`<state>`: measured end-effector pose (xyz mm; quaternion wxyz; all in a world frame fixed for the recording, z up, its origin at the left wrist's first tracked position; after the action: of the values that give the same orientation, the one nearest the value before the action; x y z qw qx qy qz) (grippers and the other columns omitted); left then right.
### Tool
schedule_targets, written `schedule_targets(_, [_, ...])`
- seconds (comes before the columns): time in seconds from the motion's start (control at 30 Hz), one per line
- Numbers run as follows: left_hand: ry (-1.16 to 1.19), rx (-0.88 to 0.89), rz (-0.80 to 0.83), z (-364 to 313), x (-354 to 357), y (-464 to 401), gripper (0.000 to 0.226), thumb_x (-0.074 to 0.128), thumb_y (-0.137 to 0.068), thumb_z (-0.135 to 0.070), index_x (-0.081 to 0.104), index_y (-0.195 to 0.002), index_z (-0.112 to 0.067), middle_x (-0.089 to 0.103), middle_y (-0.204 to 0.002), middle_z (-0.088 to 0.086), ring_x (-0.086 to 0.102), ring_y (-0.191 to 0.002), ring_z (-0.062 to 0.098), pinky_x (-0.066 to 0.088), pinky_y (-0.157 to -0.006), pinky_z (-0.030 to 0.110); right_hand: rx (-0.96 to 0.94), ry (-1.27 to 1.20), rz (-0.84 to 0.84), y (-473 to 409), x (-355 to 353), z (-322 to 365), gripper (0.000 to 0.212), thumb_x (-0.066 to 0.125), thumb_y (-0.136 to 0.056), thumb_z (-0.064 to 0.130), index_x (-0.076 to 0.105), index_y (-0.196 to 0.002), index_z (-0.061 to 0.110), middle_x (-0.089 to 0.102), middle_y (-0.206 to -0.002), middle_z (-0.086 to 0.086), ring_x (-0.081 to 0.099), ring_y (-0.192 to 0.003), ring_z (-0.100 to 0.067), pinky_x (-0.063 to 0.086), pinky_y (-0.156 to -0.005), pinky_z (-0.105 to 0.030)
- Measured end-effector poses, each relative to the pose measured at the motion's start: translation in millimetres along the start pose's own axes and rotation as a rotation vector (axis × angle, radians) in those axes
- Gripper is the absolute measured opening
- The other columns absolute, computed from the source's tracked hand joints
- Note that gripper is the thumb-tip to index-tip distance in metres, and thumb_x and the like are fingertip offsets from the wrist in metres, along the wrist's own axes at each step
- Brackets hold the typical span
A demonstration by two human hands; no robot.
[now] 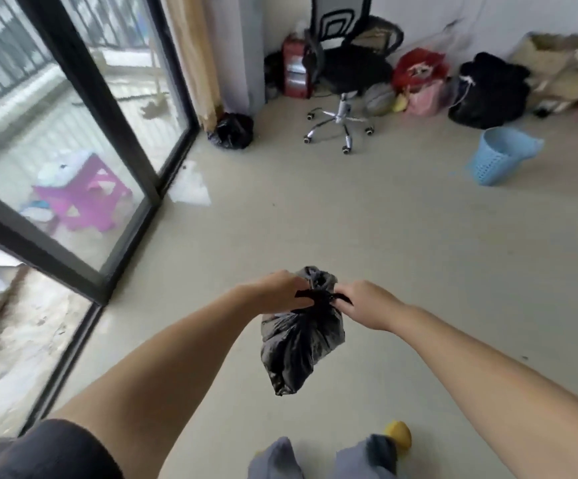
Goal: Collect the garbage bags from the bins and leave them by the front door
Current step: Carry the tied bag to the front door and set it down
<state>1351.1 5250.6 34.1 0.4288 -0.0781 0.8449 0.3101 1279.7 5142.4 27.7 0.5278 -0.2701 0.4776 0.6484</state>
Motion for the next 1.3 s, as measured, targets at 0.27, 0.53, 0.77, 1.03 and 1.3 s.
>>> schedule_targets(0.27, [-0.166, 0.149, 0.109, -204, 16, -147, 0.032, 0.047, -0.092, -0.038, 0.045, -0.065, -0.021, 0.049, -0.068, 0.001, 0.046, -0.064, 0.021, 0.036, -0.059, 0.03, 0.276, -0.151, -0.136, 117, -71, -202, 0.019, 0.045, -0.094, 0.036, 0.053, -0.086, 0.02, 0.059, -0.081, -0.005, 0.051, -0.07, -0.025, 0.037, -0.06, -0.033])
schedule_targets(0.53, [-0.249, 0.348, 0.17, -393, 35, -261, 0.036, 0.046, -0.092, -0.04, 0.045, -0.059, -0.024, 0.049, -0.064, -0.002, 0.045, -0.059, 0.018, 0.032, -0.05, 0.028, 0.477, -0.218, -0.234, 229, -125, -367, 0.019, 0.045, -0.094, 0.034, 0.047, -0.079, 0.022, 0.053, -0.073, 0.001, 0.049, -0.066, -0.021, 0.033, -0.053, -0.031])
schedule_targets(0.77, [-0.343, 0.5, 0.249, -512, 48, -368, 0.037, 0.044, -0.091, -0.04, 0.044, -0.059, -0.023, 0.046, -0.061, -0.003, 0.039, -0.051, 0.014, 0.029, -0.048, 0.027, 0.624, -0.276, -0.311, 278, -160, -493, 0.025, 0.044, -0.095, 0.032, 0.042, -0.07, 0.028, 0.049, -0.065, 0.005, 0.046, -0.055, -0.014, 0.031, -0.05, -0.029])
schedule_targets(1.03, [-0.461, 0.699, 0.28, -633, 34, -524, 0.031, 0.045, -0.094, -0.041, 0.051, -0.067, -0.026, 0.051, -0.066, -0.004, 0.047, -0.057, 0.013, 0.033, -0.05, 0.027, 0.771, -0.286, -0.378, 284, -225, -663, 0.024, 0.046, -0.094, 0.028, 0.043, -0.071, 0.022, 0.048, -0.064, 0.002, 0.043, -0.055, -0.017, 0.028, -0.05, -0.029])
schedule_targets(1.3, [-0.552, 0.825, 0.356, -751, 17, -672, 0.03, 0.045, -0.094, -0.037, 0.051, -0.074, -0.016, 0.048, -0.067, -0.003, 0.05, -0.064, 0.019, 0.036, -0.056, 0.029, 0.89, -0.414, -0.457, 291, -289, -816, 0.036, 0.047, -0.094, 0.027, 0.035, -0.062, 0.034, 0.046, -0.06, 0.005, 0.04, -0.051, -0.015, 0.027, -0.051, -0.029])
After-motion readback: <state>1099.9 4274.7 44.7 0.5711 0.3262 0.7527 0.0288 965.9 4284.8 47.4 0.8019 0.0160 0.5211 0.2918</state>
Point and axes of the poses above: each hand's wrist, its own y-axis away from the middle knuckle, its own x-axis out of the palm, z = x × y, the point moved 8 cm from there along -y, towards the middle knuckle
